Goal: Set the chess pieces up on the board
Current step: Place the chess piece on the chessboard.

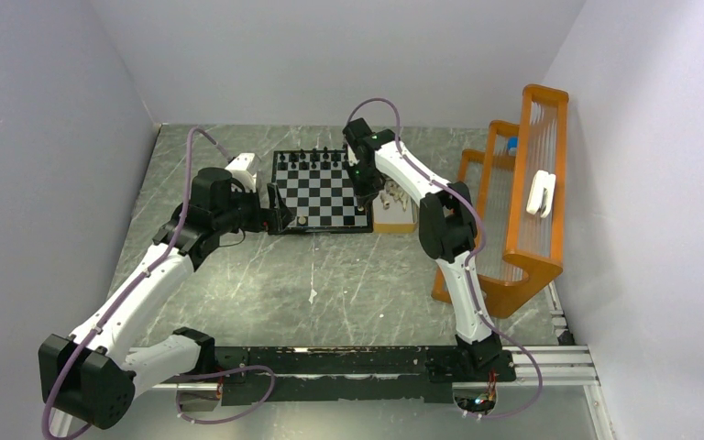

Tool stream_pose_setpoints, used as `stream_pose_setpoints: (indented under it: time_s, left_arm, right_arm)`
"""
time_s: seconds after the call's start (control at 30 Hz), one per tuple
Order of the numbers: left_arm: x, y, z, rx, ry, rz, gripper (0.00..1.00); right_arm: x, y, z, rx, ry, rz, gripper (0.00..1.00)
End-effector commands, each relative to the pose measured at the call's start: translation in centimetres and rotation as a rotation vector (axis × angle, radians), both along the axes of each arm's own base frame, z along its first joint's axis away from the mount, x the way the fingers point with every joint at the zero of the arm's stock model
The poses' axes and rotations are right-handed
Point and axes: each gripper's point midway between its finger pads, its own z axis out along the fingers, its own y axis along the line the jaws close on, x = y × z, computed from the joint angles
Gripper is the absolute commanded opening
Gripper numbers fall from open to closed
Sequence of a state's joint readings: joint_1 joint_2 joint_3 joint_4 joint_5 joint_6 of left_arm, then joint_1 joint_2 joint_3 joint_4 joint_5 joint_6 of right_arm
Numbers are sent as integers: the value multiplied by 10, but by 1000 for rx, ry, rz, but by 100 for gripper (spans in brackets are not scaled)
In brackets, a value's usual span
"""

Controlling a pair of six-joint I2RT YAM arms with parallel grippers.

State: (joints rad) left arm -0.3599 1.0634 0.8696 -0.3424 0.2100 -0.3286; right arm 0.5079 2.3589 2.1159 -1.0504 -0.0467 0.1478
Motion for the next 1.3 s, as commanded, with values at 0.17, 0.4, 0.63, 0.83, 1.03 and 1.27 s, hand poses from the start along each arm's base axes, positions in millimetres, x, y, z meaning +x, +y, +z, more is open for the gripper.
stream_pose_setpoints:
  time_s: [0.17, 0.4, 0.63, 0.83, 1.03, 1.27]
  left_arm:
    - [2, 3, 7, 7, -26, 8, 98]
    - [2, 4, 7, 7, -29, 10, 98]
    - [2, 4, 7, 9, -28, 12, 98]
    - [2, 4, 7, 7, -27, 10, 98]
    - [2, 3, 7, 7, -26, 10, 98]
    - [2, 4, 7, 6, -27, 11, 98]
  right_arm:
    - [-2, -4, -10, 4, 46, 10, 22]
    - [10, 1, -4, 22, 5, 7, 24]
    - [17, 6, 0, 39, -22, 11, 21]
    - [12, 4, -3, 38, -6, 12, 17]
    - [8, 2, -2, 36, -4, 10, 17]
    - [8, 0, 2, 25, -8, 6, 16]
